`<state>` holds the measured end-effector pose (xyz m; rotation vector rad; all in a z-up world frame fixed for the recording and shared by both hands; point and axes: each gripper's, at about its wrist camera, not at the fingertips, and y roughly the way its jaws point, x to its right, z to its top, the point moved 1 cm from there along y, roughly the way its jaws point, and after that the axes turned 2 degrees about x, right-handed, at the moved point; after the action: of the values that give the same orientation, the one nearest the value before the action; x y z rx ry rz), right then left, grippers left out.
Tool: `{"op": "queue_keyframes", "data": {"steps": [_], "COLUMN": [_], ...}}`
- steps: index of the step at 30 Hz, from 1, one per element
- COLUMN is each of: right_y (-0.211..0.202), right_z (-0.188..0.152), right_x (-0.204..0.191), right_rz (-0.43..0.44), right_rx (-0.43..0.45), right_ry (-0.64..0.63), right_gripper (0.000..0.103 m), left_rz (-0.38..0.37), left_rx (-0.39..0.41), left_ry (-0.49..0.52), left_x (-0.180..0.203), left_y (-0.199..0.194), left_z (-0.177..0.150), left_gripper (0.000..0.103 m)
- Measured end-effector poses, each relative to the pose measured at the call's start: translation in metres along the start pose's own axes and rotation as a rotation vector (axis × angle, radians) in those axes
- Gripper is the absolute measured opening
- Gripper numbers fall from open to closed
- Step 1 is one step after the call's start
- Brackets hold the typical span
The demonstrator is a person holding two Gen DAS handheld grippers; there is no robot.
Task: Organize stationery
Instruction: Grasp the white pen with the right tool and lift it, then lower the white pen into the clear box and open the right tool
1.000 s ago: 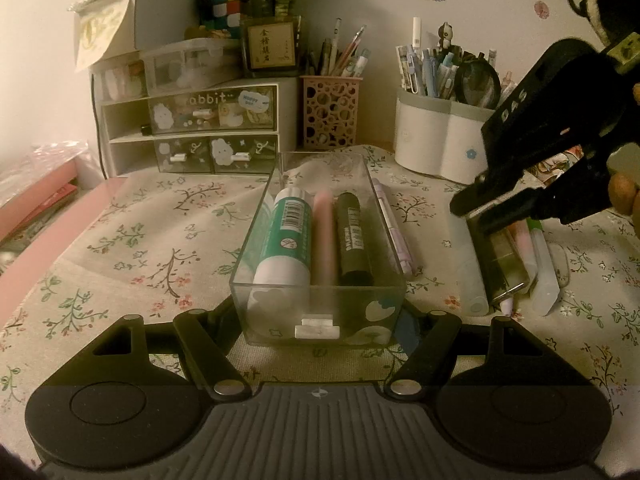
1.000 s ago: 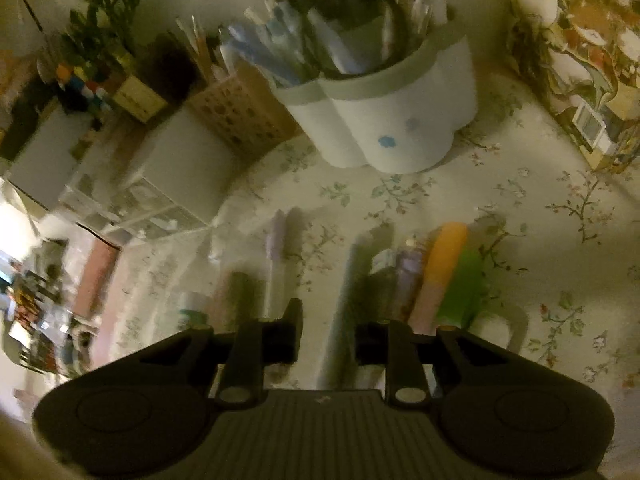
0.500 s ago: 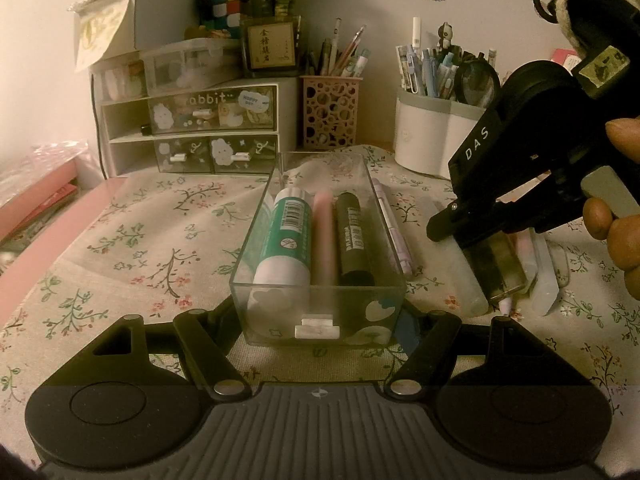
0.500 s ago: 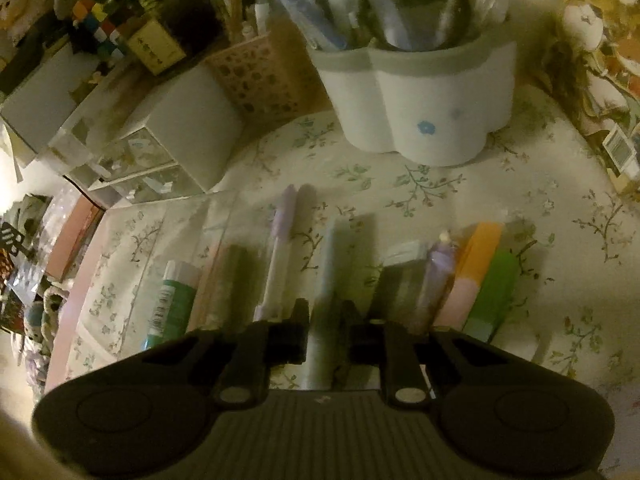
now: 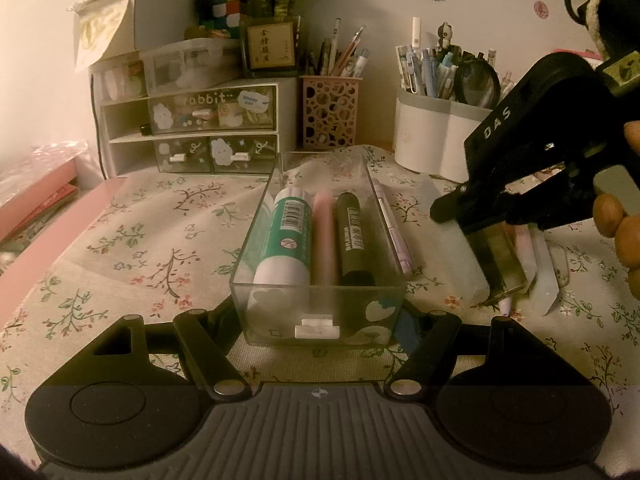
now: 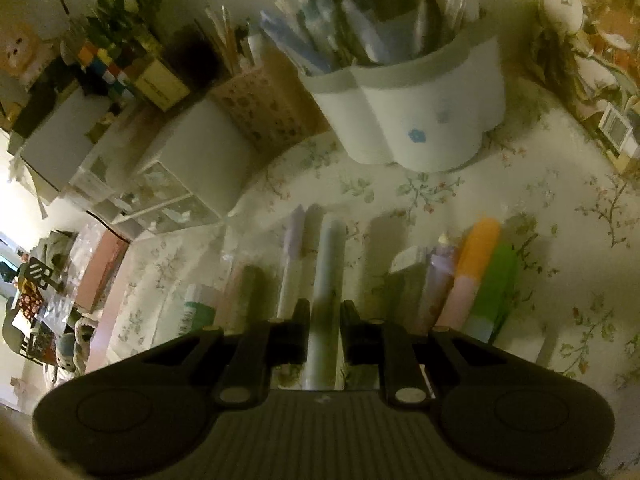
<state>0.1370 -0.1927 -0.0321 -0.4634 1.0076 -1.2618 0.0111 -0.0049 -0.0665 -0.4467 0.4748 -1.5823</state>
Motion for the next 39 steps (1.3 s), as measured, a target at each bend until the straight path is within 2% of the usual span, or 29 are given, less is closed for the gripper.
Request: {"op": "queue_keyframes", "data": {"steps": [13,19,27,39], "right_y": [-0.011,-0.019,-0.014,0.008], "right_z": [0.004,0.010,0.013,0.012], "right_x": [0.003,-0.010,-0.044,-0.061], "right_rz": [0.044,0.143,0.159,0.156], "right_rx": [0.016,0.013,0.002,-0.035], "right_ry": [0.038,0.066,0.026,0.046], "right_gripper": [0.014,0.014,0.014,0.014], "left_rz": [0.009,0.007,0.008,0.008], "left_rx": [0.001,0.001,0.001,0.001], "left_ry": [0.010,0.013,0.012,0.012], "left_x": [0.002,0.001,0.002,0.002], "left_y": [0.001,0.001,0.001,0.001], "left_z": [0.001,0.001,0.001,0.001], "left_gripper": [0.072,0.072,0.072,0.072]}}
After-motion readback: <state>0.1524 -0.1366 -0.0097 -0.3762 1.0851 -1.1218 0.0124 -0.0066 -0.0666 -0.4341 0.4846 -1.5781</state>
